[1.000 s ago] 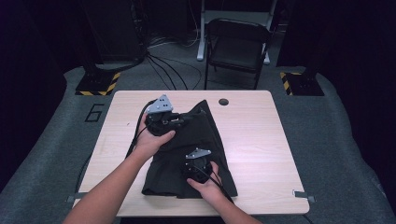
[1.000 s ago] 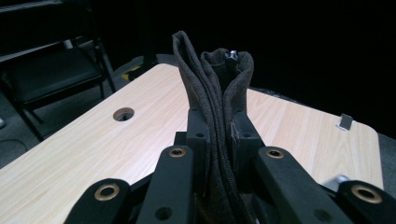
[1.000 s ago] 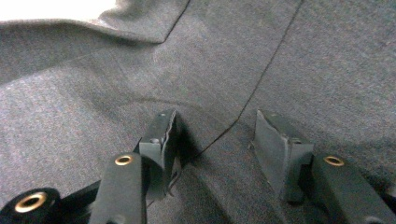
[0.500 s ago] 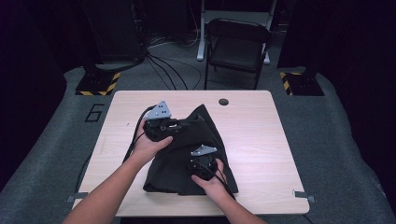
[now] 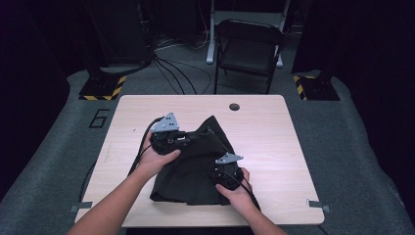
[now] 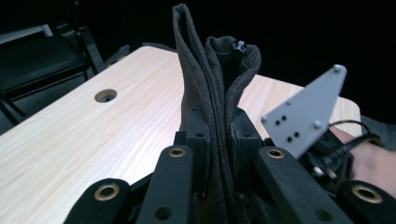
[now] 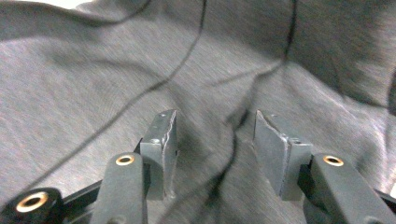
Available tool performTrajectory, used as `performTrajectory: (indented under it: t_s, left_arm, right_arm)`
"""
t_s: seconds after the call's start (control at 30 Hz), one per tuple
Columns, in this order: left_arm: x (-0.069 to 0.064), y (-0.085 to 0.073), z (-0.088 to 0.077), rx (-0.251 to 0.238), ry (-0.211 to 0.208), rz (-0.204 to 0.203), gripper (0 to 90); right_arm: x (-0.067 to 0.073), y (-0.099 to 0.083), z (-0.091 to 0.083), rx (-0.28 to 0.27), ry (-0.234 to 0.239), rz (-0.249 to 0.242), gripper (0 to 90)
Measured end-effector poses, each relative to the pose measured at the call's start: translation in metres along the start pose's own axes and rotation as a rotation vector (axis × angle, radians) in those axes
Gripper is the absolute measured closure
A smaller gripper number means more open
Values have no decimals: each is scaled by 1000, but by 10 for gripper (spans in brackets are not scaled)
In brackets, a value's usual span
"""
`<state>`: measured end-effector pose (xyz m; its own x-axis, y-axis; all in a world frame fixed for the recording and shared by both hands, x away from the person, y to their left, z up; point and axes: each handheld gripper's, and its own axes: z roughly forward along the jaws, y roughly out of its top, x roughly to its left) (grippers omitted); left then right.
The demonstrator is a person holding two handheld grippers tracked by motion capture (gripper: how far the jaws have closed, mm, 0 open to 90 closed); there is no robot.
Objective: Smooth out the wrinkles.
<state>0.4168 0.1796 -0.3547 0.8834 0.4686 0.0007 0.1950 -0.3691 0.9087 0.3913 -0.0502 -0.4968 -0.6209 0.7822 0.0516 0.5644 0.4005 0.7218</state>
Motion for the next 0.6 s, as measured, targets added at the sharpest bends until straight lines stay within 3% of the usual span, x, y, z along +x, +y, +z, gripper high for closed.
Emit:
performTrajectory:
  t_s: [0.27,0.6]
  left_arm:
    - [-7,-13,1,10,-31,-10,811]
    - [-20,-30,9,32,-90,-22,810]
  right_arm:
    - [-14,-7,1,31,-16,30,500]
    - [-21,-10,3,34,-9,70,493]
